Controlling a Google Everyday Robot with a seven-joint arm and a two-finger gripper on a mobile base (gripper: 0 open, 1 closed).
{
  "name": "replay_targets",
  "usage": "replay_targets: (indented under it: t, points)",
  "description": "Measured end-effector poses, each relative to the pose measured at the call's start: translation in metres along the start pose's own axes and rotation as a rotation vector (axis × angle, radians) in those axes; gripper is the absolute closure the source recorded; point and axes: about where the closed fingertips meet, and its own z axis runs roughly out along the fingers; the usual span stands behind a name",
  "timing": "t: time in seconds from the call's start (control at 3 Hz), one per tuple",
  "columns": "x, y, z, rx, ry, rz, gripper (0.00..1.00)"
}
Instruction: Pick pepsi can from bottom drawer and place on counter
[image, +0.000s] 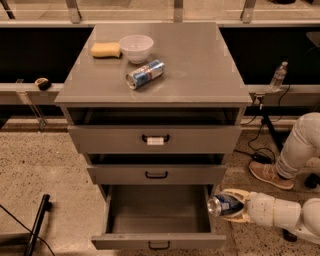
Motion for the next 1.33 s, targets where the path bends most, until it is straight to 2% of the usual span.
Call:
replay_targets:
  t: [0.33,1.0,1.33]
  points:
    - [-0.002,-0.003,0.001,0.000,-0.001,-0.009,1.00]
    - [-0.050,-0.070,-0.034,0.114,0.027,-0.096,1.00]
    - [-0.065,-0.090,-0.045,0.146,0.034,-0.121,1.00]
